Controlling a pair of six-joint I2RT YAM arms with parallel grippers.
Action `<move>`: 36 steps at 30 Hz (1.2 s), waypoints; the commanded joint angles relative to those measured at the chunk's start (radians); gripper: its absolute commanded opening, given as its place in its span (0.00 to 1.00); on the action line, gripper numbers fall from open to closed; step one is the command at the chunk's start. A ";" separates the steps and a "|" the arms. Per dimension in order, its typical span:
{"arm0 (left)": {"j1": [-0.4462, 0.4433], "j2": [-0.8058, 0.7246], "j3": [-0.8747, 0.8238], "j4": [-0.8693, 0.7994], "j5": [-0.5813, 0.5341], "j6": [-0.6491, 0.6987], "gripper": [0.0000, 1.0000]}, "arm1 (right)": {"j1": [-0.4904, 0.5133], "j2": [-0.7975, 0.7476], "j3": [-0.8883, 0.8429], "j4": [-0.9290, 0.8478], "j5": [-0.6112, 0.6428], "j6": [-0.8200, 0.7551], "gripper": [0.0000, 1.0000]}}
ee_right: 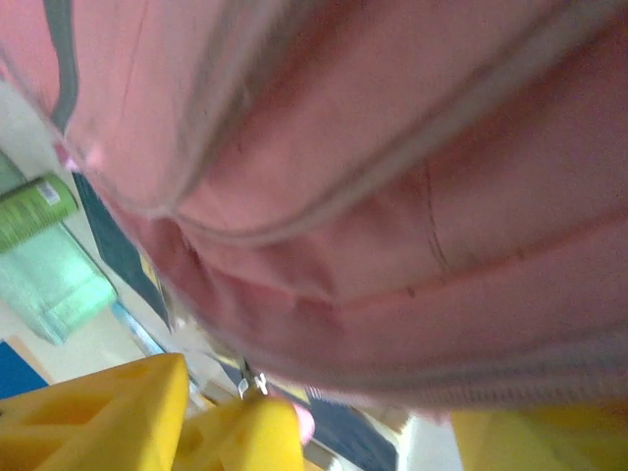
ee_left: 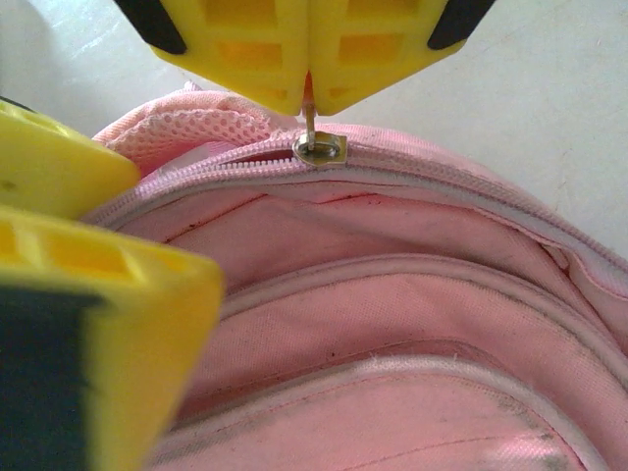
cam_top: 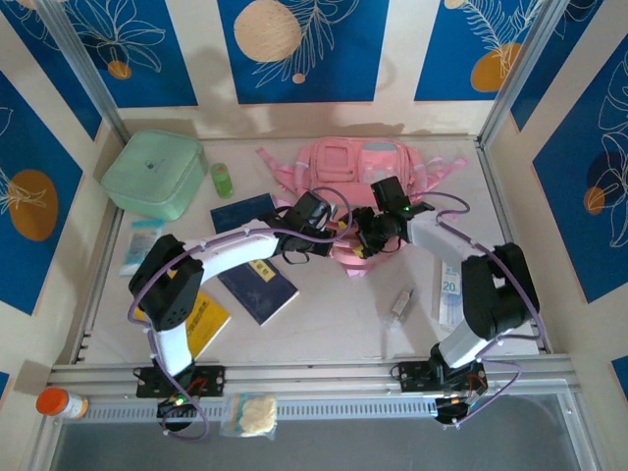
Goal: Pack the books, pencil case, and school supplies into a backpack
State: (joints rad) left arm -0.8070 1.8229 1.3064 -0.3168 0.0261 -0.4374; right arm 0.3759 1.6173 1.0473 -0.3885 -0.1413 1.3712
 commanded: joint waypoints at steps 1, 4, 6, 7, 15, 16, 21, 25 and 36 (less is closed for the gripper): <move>-0.001 0.009 0.025 0.042 0.052 -0.005 0.00 | 0.001 0.056 0.017 0.009 0.027 0.028 0.58; 0.000 0.009 0.025 0.037 0.041 0.001 0.00 | -0.012 0.099 0.022 0.010 0.008 0.002 0.41; 0.000 0.007 0.025 0.026 0.026 0.008 0.00 | -0.013 0.097 0.016 0.010 0.010 -0.019 0.30; 0.000 0.006 0.025 0.021 0.018 0.012 0.00 | -0.013 0.092 0.014 0.005 0.015 -0.031 0.25; 0.026 0.003 0.036 -0.059 -0.136 0.065 0.00 | -0.066 -0.019 -0.032 -0.058 -0.009 -0.167 0.00; 0.041 0.004 0.036 -0.066 -0.142 0.067 0.00 | -0.074 -0.034 -0.033 -0.079 -0.008 -0.187 0.00; 0.105 0.012 0.033 -0.055 -0.138 0.068 0.00 | -0.126 -0.115 -0.059 -0.111 -0.050 -0.263 0.00; 0.143 0.024 0.040 -0.024 -0.148 0.068 0.00 | -0.144 -0.151 -0.054 -0.158 -0.069 -0.314 0.00; 0.251 0.134 0.161 0.027 -0.133 0.027 0.00 | -0.136 -0.198 -0.062 -0.171 -0.132 -0.360 0.00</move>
State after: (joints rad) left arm -0.6029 1.9339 1.4151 -0.3046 -0.0570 -0.3920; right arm 0.2337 1.4578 0.9962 -0.5385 -0.2138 1.0454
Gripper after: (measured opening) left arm 0.048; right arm 0.053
